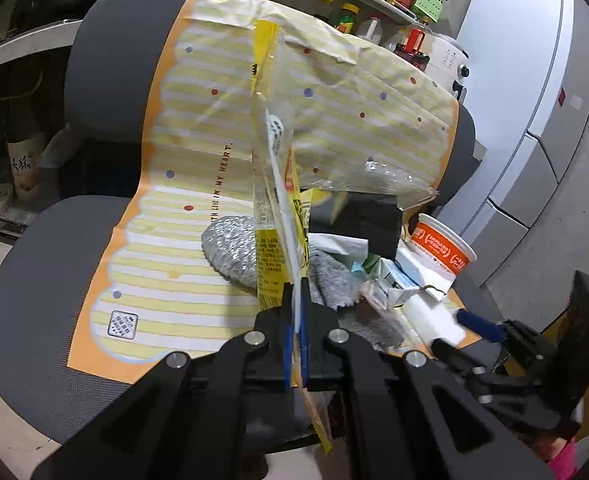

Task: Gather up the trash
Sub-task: 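Grasp the clear plastic strip with the right tool while the left lifts the yellow wrapper, then carry both items over the pink trash bag and open both tools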

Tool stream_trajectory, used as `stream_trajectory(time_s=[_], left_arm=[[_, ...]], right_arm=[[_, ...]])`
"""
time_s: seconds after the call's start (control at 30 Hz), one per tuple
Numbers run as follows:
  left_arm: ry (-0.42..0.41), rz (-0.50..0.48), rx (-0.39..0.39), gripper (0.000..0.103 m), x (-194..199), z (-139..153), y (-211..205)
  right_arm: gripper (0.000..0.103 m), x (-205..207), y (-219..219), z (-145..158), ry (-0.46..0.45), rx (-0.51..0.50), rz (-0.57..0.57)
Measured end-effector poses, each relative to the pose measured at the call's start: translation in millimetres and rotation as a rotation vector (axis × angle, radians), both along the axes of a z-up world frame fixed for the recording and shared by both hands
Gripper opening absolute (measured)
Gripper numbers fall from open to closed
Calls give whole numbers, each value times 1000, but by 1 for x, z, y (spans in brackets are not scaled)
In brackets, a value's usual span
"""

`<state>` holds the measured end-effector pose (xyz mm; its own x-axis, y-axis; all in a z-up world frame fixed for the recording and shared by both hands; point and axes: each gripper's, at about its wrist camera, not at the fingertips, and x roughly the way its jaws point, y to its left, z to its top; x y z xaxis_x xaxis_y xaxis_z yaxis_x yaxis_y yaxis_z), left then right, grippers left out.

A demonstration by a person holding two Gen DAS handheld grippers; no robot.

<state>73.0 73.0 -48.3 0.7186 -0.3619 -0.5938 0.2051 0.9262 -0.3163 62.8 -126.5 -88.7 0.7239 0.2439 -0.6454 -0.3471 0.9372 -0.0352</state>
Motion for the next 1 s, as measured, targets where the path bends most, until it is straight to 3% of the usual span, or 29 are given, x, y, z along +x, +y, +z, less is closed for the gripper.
stream_trajectory(time_s=[0.2,0.3,0.37,0.47,0.53,0.6,0.7,0.83,1.0], left_arm=[[3,-11,-2,1,2,-5,4],[10,-13,-3,1,2,-7,3],[8,-13,0,1,1,-6,1],[-24,-35,10,1,-7,5,-6],[-55,-63,15,1,-13,13,-15],[-95,-112,19,1,-22,24,-34],[-150,-215,25,1,-35,36,-74],[-179,-355,14,1,-50,38,-135],[-193,-550,-4,1,-70,21,-219]], right_arm=[[43,26,22,-30,25,-143,-12],[30,37,23,-37,27,-188,-26],[18,38,16,-33,14,-167,-34],[4,29,-8,-6,-53,-56,-70],[1,19,-32,15,-75,45,-104],[1,1,-69,37,-96,166,-156],[1,-32,-111,55,-138,236,-235],[1,-86,-160,62,-176,248,-379],[1,-148,-220,53,-198,164,-608]])
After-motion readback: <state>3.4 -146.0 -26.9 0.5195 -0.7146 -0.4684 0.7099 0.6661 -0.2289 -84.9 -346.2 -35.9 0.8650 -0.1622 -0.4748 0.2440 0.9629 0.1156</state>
